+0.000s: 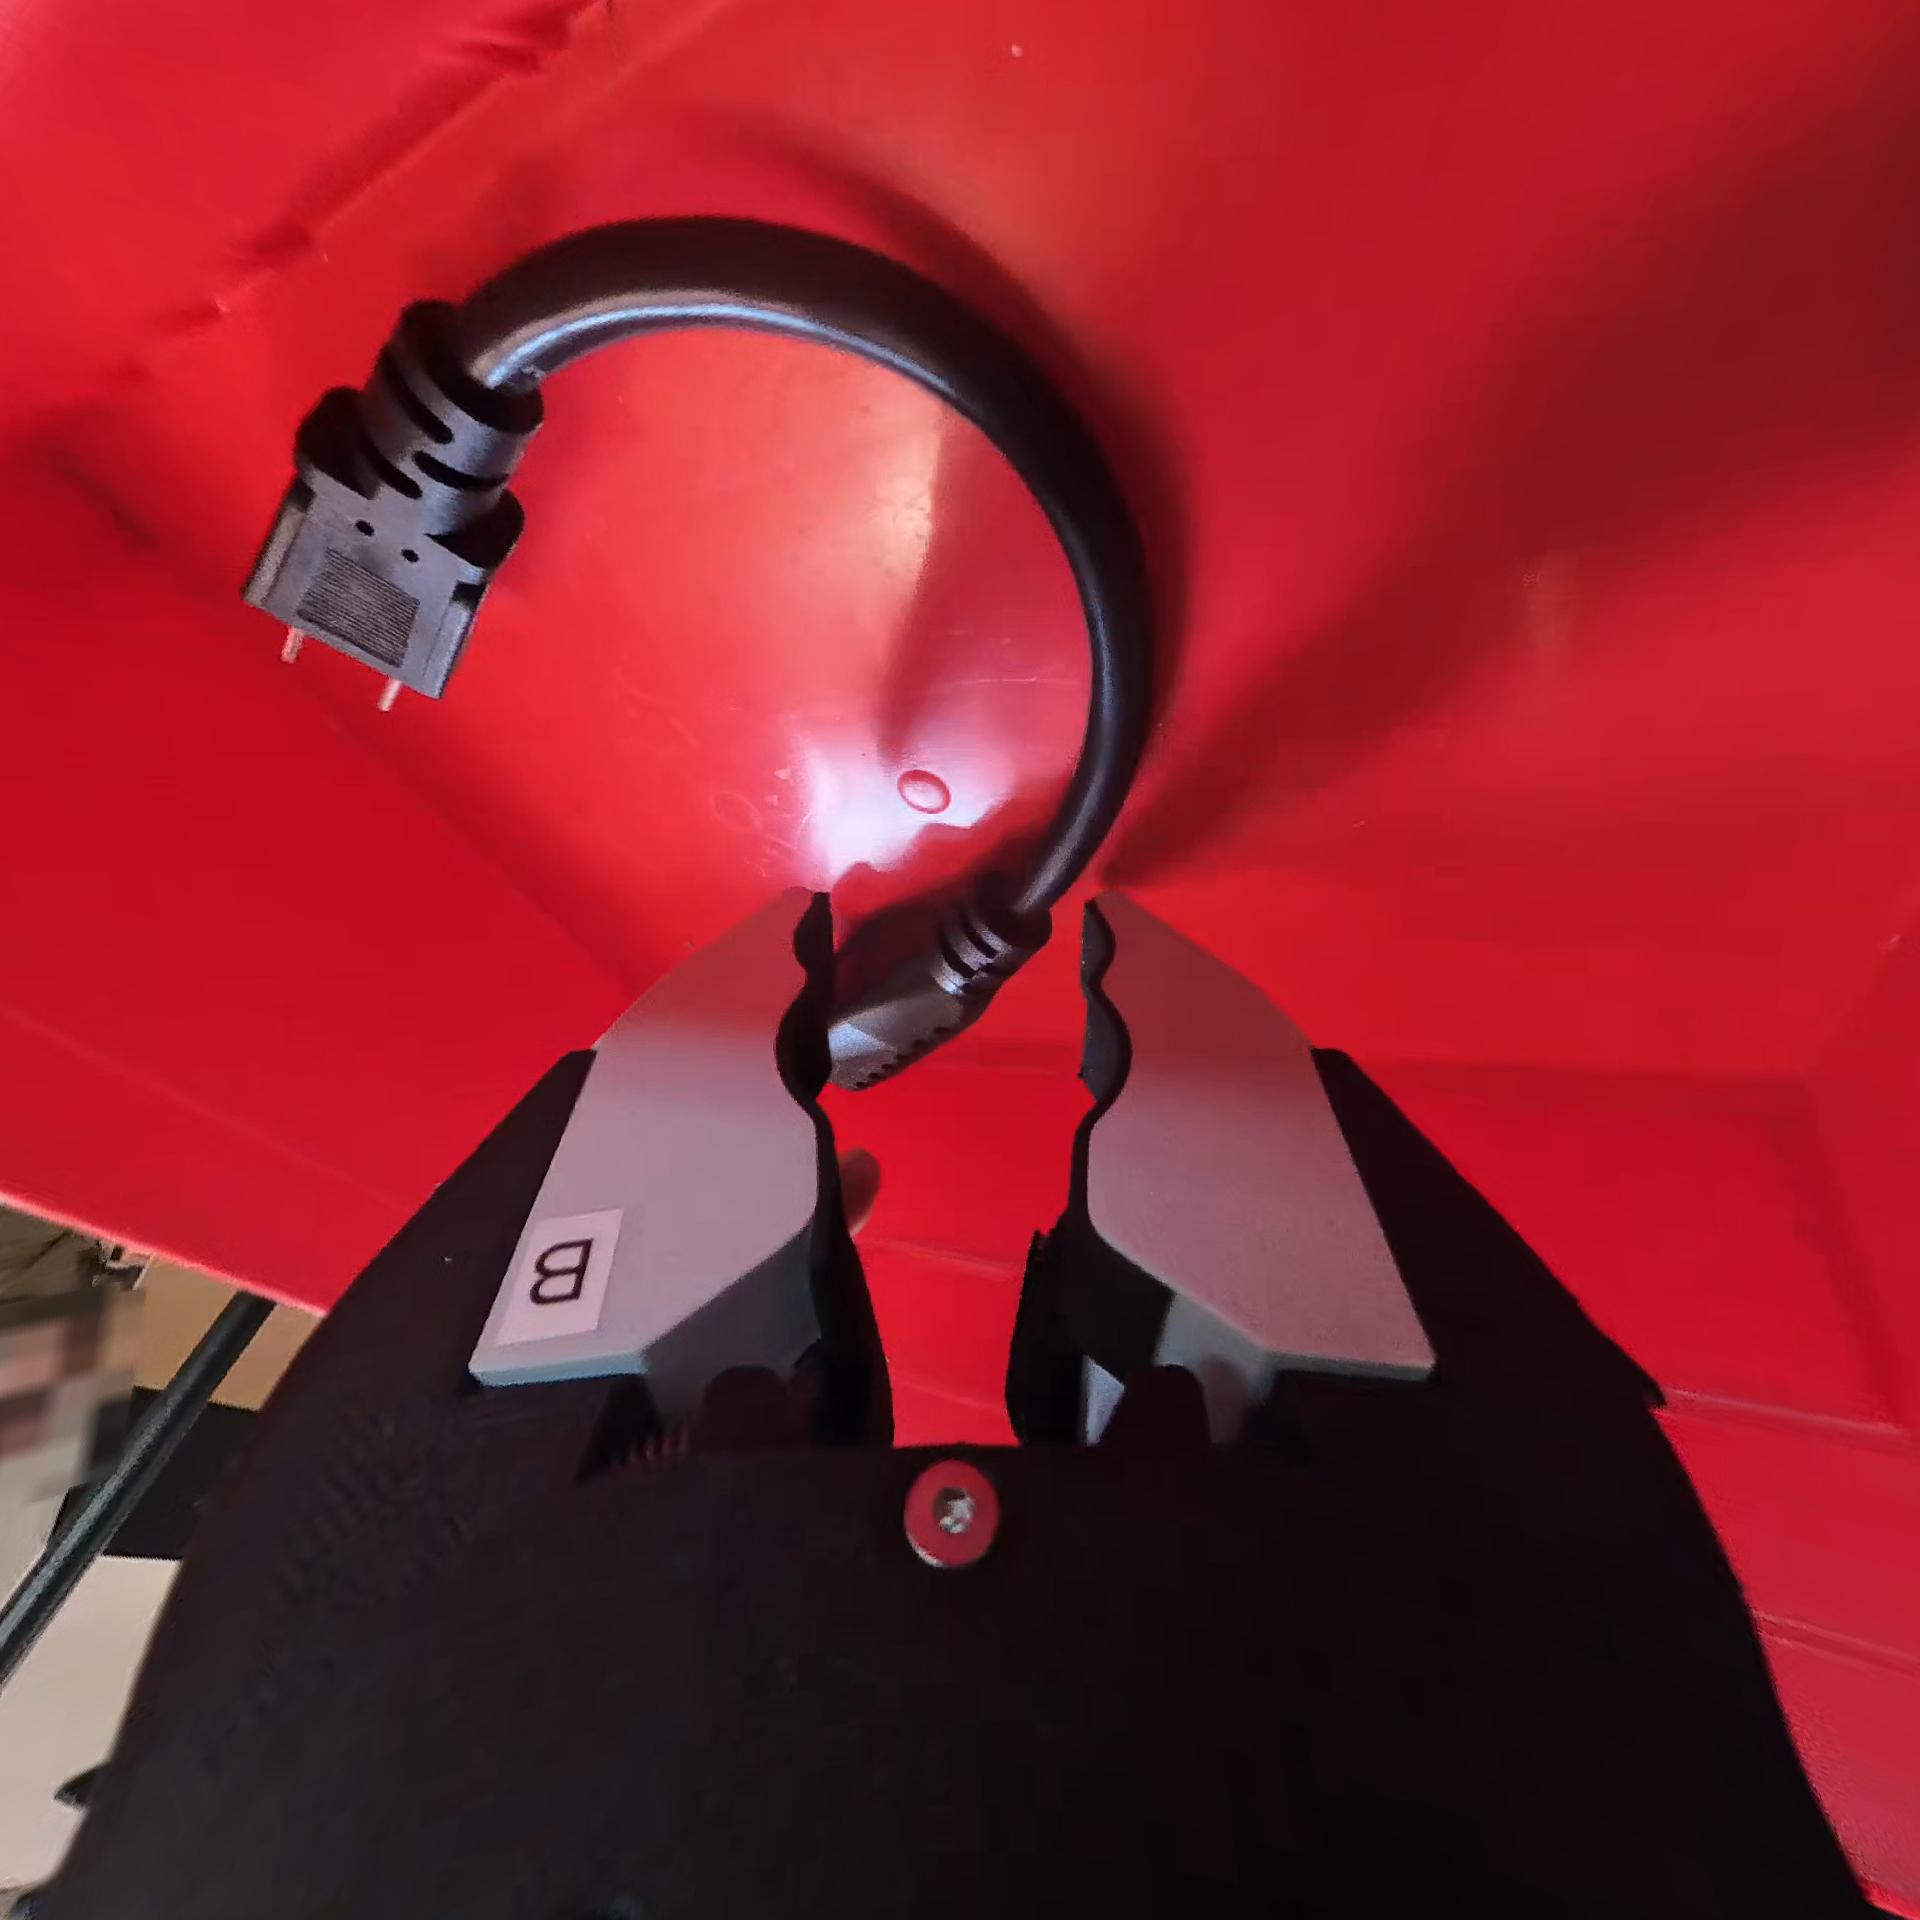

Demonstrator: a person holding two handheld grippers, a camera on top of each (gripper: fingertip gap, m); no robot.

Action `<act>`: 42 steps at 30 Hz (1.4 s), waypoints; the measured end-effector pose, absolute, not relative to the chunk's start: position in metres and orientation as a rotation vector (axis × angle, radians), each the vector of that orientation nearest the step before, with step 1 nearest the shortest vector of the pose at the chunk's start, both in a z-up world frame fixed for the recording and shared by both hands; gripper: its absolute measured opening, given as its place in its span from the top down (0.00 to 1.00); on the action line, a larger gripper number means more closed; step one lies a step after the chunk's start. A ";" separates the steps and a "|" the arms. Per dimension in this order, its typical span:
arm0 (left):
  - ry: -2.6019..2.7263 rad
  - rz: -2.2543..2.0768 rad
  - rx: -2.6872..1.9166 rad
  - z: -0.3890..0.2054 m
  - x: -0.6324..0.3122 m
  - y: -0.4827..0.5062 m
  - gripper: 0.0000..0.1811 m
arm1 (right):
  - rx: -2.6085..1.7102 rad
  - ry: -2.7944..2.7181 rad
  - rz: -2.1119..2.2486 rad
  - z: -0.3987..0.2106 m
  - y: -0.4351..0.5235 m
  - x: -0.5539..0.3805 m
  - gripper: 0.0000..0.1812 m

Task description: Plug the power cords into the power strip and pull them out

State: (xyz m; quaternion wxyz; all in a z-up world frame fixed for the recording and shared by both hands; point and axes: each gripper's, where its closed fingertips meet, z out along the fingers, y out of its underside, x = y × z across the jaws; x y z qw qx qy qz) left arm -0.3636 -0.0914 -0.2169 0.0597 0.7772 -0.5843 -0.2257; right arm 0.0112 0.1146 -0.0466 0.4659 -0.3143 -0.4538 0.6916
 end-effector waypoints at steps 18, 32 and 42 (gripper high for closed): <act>-1.748 -0.746 2.426 -0.167 -0.357 -0.099 0.90 | -0.781 -1.134 1.697 -0.049 0.114 0.010 0.55; -1.774 -1.417 3.189 -0.014 -0.300 -0.063 0.90 | -0.787 -1.175 1.642 -0.053 0.110 0.004 0.56; -1.882 -1.792 3.361 -0.006 -0.193 -0.013 0.90 | -0.533 -1.190 0.806 -0.053 0.109 -0.014 0.55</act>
